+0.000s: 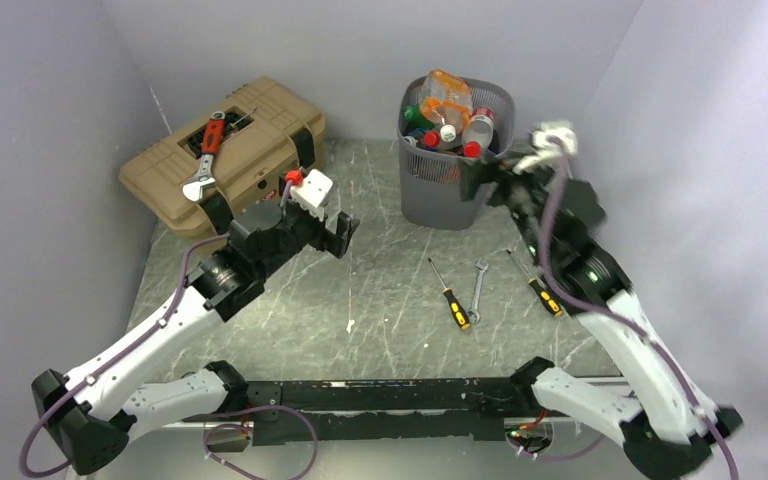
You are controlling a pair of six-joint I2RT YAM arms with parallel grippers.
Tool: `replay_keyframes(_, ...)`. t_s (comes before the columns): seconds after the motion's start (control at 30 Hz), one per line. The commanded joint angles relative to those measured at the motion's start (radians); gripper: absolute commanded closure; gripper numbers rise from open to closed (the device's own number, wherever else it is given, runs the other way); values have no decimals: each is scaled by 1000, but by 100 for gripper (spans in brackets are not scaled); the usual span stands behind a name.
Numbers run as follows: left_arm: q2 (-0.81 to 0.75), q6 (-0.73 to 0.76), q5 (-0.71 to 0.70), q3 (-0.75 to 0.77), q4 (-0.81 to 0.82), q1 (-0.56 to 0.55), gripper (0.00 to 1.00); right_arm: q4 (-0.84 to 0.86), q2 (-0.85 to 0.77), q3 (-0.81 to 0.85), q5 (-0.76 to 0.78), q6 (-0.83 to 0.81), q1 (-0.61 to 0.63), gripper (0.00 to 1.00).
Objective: Put the plastic bottles in the bin
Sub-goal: Reset both arms
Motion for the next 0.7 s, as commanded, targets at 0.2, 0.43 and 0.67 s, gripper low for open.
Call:
replay_keyframes(0.2,88,-415,-93,120,-54,71,0,-39,-426,-379,144,244,-6,0)
replay_keyframes(0.43,27,-662,-257,146,-117,70,1,65,-678,-701,111,404,-5,0)
replay_keyframes(0.67,58,-597,-161,228,-181,69,0,75,-709,-726,72,417,-7,0)
